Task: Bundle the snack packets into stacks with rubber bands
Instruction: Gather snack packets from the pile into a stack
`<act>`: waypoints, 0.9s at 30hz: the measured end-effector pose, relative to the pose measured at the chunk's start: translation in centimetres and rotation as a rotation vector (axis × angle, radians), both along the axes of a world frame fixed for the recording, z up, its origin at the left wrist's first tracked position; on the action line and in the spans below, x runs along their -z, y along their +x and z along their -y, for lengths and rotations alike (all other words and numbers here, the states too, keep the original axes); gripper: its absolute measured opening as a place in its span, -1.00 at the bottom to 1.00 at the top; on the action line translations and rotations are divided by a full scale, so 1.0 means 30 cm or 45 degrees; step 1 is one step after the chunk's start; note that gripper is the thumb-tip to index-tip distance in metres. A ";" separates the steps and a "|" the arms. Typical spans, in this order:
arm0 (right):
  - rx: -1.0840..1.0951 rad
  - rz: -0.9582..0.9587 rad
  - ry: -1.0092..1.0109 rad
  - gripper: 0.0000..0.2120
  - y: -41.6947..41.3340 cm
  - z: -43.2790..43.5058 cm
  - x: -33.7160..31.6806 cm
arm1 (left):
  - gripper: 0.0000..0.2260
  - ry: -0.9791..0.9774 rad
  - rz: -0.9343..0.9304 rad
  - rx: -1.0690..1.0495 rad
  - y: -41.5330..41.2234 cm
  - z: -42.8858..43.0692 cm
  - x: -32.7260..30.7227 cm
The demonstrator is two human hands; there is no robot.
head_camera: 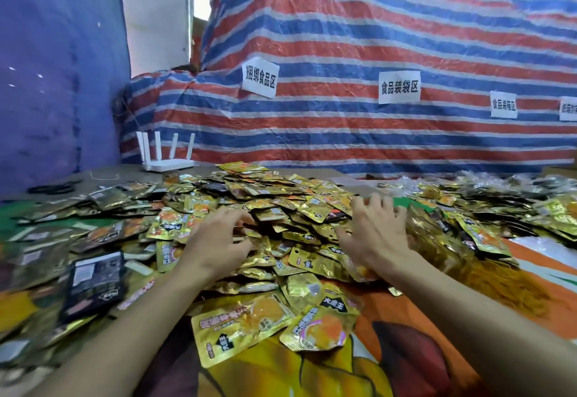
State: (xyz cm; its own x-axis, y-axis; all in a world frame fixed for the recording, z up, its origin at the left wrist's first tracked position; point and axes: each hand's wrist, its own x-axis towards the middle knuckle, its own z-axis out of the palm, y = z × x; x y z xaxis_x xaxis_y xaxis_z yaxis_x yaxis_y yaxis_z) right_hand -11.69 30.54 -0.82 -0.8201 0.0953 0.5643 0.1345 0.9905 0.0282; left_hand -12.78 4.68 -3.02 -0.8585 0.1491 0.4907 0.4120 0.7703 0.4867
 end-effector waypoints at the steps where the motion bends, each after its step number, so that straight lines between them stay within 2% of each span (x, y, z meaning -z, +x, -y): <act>1: -0.102 0.039 -0.067 -0.47 -0.005 0.034 0.003 | -0.61 -0.055 0.046 -0.040 0.000 0.009 -0.008; 6: -0.408 0.337 -0.296 -0.39 -0.052 0.182 0.037 | -0.44 -0.237 0.323 -0.058 -0.006 0.052 -0.023; 8: -0.388 0.396 -0.306 -0.37 -0.085 0.213 0.053 | -0.34 -0.381 0.425 -0.007 -0.015 0.061 -0.009; 11: -0.269 0.471 -0.413 -0.35 -0.135 0.230 0.076 | -0.29 -0.550 0.425 -0.039 -0.036 0.058 0.013; 13: -0.227 0.485 -0.447 -0.44 -0.162 0.224 0.095 | -0.29 -0.562 0.385 -0.049 -0.048 0.053 0.025; 15: -0.216 0.387 -0.425 -0.55 -0.181 0.204 0.113 | -0.28 -0.626 0.358 -0.039 -0.059 0.047 0.037; 18: -0.237 0.199 -0.471 -0.68 -0.190 0.173 0.126 | -0.40 -0.644 0.276 -0.053 -0.071 0.036 0.045; 22: -0.267 0.081 -0.542 -0.73 -0.186 0.163 0.125 | -0.61 -0.591 0.117 -0.051 -0.068 0.031 0.048; 27: -0.322 -0.030 -0.615 -0.80 -0.168 0.164 0.110 | -0.80 -0.277 0.041 0.061 -0.059 0.062 0.026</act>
